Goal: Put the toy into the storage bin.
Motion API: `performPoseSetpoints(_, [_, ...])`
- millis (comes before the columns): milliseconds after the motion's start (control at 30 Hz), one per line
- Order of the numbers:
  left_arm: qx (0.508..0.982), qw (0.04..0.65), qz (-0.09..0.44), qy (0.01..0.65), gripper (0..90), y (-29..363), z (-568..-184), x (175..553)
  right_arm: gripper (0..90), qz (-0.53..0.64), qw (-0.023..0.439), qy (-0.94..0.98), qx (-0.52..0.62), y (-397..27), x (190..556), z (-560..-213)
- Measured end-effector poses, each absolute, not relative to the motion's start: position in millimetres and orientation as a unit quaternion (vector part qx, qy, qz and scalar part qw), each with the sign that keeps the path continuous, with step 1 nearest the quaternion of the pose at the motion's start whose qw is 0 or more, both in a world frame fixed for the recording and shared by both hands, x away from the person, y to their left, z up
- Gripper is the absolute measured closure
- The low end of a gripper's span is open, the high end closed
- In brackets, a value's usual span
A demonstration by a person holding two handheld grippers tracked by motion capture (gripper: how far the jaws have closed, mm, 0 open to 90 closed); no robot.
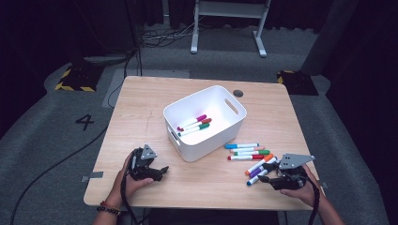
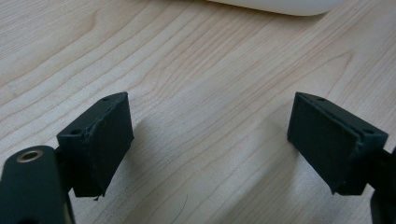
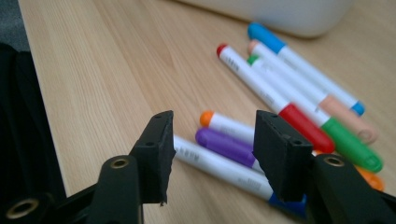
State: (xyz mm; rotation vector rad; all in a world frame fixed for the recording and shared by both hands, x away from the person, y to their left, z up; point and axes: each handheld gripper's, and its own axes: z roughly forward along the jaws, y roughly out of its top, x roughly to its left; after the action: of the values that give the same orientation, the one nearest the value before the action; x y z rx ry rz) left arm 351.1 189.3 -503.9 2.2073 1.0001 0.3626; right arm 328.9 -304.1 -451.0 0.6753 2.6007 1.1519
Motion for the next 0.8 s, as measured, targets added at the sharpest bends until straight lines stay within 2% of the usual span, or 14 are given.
performPoseSetpoints(167, [0.847, 0.337, 0.143, 0.384, 14.3, 189, -504, 351, 46.4, 0.365, 0.109, 0.897, 0.223, -305, 330, -475])
performPoseSetpoints(333, [0.848, 0.339, 0.138, 0.384, 14.3, 189, -504, 351, 46.9, 0.361, 0.111, 0.900, 0.217, -300, 332, -481])
performPoseSetpoints(633, [0.848, 0.338, 0.141, 0.383, 14.3, 189, -504, 351, 52.4, 0.349, 0.113, 0.910, 0.196, -285, 331, -487])
performPoseSetpoints(800, [0.847, 0.338, 0.143, 0.385, 14.3, 189, -504, 351, 59.7, 0.341, 0.110, 0.913, 0.193, -275, 331, -488])
